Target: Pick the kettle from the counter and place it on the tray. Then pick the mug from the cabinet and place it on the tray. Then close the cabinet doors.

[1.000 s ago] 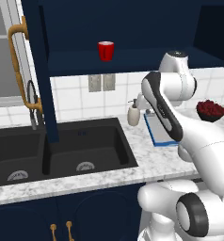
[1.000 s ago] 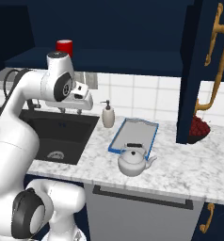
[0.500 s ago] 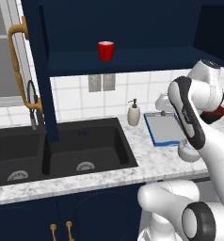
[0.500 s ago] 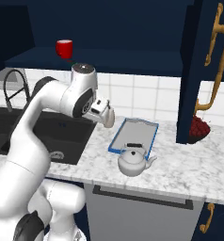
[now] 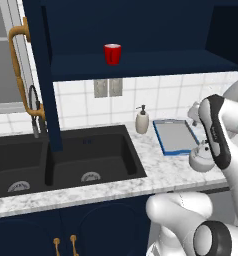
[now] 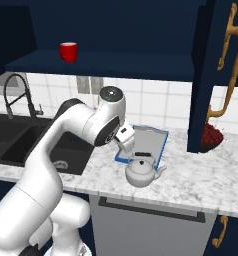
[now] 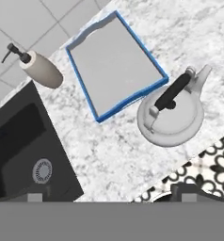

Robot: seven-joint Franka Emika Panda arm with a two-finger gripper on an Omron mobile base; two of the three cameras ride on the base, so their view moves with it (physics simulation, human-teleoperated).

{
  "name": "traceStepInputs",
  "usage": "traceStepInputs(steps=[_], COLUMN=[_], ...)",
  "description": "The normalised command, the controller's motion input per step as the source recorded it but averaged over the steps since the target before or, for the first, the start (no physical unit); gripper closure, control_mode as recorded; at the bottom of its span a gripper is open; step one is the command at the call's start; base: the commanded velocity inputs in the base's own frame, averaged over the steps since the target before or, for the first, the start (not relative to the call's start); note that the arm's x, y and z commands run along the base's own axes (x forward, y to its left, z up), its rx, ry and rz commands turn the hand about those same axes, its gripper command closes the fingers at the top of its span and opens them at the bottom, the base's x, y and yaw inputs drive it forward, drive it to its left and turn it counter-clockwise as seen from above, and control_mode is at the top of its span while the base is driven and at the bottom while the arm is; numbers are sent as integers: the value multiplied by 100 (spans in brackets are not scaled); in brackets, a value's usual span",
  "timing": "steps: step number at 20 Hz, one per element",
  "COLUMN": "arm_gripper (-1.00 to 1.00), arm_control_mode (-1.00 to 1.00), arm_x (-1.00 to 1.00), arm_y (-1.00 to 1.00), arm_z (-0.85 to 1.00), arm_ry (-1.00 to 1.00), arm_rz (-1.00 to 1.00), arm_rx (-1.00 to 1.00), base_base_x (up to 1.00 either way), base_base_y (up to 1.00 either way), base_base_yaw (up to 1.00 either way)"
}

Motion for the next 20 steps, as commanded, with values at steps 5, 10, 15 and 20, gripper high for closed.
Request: traceStepInputs(steps=[5, 10, 15, 20], arm_gripper=[-100, -100, -100, -100], arm_control_mode=[-100, -100, -100, -100], arm_x=[3, 28, 24, 27], arm_y=[-56, -44, -36, -16], arm_z=[-20, -19, -22, -25], arm_ry=[7, 18, 13, 1], arm_rz=[-58, -38, -8, 0], arm_rx=[7, 6, 21, 11], base_base_x=[0, 0, 0, 0], base_base_y=[0, 0, 0, 0], base_base_yaw=[0, 0, 0, 0])
